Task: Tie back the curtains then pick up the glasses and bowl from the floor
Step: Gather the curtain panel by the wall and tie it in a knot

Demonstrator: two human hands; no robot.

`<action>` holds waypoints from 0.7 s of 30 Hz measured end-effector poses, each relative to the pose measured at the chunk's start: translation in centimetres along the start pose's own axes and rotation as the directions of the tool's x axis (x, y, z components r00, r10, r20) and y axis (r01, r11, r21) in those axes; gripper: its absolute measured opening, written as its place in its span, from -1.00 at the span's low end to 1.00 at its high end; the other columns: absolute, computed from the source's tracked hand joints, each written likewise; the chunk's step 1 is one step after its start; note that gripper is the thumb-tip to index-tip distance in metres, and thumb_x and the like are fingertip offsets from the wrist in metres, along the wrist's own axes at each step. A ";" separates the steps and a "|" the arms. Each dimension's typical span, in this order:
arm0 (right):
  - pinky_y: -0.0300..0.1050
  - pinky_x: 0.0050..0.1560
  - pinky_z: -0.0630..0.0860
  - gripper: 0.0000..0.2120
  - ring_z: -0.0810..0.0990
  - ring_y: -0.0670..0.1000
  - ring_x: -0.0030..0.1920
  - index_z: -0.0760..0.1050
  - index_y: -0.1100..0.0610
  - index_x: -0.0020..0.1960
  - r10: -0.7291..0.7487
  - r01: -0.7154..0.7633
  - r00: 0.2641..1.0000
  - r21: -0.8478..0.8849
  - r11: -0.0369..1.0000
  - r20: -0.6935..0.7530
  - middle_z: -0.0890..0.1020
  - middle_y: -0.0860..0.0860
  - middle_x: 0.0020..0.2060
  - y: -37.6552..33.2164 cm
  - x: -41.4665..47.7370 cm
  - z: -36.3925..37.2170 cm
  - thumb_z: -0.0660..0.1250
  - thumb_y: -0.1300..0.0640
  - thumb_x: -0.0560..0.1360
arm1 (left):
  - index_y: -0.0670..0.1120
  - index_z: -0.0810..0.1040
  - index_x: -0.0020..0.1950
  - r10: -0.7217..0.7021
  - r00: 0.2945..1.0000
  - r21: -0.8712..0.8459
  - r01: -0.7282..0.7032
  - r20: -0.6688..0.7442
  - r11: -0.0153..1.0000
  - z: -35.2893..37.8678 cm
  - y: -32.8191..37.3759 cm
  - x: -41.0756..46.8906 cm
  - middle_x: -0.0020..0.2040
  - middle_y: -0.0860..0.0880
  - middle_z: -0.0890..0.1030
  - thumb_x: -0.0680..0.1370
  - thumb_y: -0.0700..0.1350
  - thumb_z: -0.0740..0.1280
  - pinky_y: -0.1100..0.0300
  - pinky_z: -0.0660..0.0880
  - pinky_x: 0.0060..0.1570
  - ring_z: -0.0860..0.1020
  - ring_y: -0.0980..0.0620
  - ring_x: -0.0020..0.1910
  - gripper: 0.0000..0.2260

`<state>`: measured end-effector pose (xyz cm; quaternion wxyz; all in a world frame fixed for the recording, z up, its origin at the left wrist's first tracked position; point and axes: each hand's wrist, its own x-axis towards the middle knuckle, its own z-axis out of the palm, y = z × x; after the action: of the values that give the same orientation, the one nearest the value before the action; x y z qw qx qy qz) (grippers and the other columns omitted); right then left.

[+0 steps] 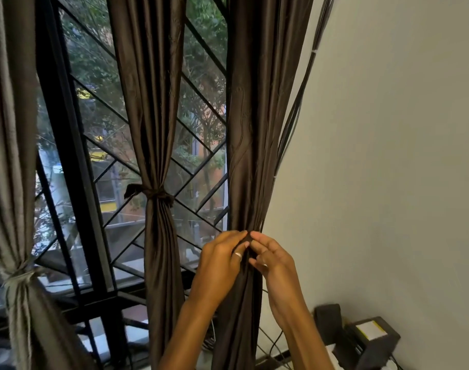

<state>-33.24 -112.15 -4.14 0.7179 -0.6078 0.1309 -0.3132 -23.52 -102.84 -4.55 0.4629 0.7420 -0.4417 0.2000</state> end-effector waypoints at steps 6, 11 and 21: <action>-0.27 0.12 0.56 -0.65 0.61 -0.19 0.16 0.46 0.05 0.26 -0.133 0.135 0.991 -0.215 0.967 0.024 0.62 -0.04 0.20 0.6 -1.3 0.1 0.34 0.34 0.55 | -0.04 0.67 0.14 -0.154 0.988 -0.067 0.155 0.026 0.986 -0.6 1.6 0.1 -0.04 0.04 0.71 0.64 -0.08 0.29 0.57 0.40 -0.13 0.57 0.28 -0.10 -0.81; -0.37 0.17 0.47 -0.62 0.56 -0.25 0.15 0.48 -0.02 0.19 -0.304 0.335 0.941 -0.527 0.781 0.149 0.57 -0.16 0.17 2.0 -1.8 0.5 0.51 0.14 0.43 | 0.05 0.66 -0.14 -0.342 0.925 -0.202 0.371 0.165 0.906 -0.9 1.6 1.0 -0.37 0.11 0.60 0.63 0.04 0.27 0.35 0.43 -0.34 0.57 0.18 -0.34 -0.77; -0.21 0.17 0.51 -0.72 0.54 -0.05 0.18 0.48 0.09 0.31 -0.548 0.486 0.809 -0.769 0.416 0.214 0.59 0.01 0.21 3.3 -2.0 1.0 0.29 0.16 0.60 | -0.19 0.58 -0.23 -0.396 0.869 -0.291 0.478 0.298 0.829 -1.3 1.3 2.0 -0.42 -0.08 0.53 0.59 0.17 0.27 0.00 0.55 -0.22 0.53 -0.04 -0.39 -0.56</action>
<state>-33.26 -109.93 -7.42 0.2326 -0.8593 0.0875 -0.4470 -23.38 -102.92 -1.81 0.5695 0.7453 -0.3373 -0.0801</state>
